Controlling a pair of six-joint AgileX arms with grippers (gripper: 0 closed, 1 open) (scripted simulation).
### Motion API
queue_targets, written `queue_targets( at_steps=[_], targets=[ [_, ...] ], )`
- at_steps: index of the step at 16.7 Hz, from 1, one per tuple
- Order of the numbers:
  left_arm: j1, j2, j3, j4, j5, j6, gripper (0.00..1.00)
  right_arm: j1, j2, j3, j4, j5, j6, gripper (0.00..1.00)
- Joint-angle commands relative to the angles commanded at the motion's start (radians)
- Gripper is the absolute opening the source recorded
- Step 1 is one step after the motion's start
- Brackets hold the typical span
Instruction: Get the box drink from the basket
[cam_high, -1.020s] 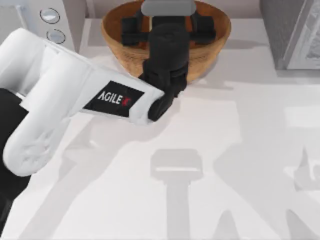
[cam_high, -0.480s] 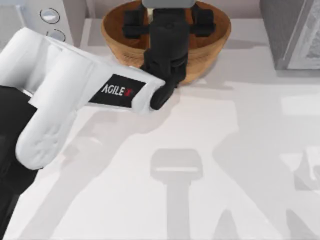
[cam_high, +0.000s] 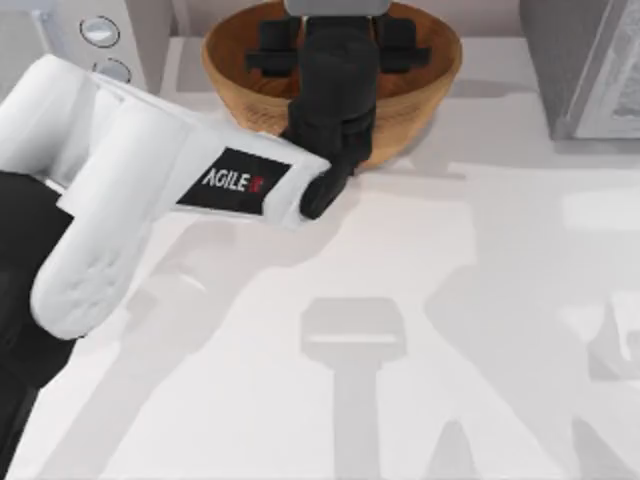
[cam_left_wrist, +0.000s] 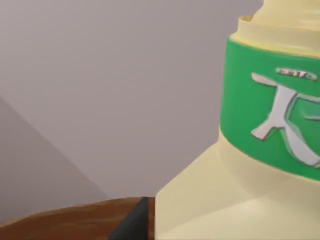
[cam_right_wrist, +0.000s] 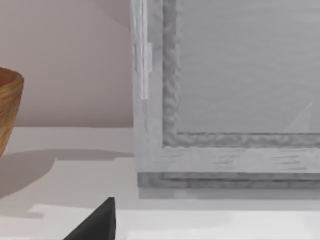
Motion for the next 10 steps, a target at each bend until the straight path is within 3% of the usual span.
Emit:
queue_targets(
  at_steps=[5, 10],
  targets=[
    [0.0, 0.0, 0.0, 0.0, 0.0, 0.0, 0.02, 0.0, 0.0, 0.0, 0.0, 0.0, 0.0, 1.0],
    [0.0, 0.0, 0.0, 0.0, 0.0, 0.0, 0.0, 0.0, 0.0, 0.0, 0.0, 0.0, 0.0, 1.0]
  ],
)
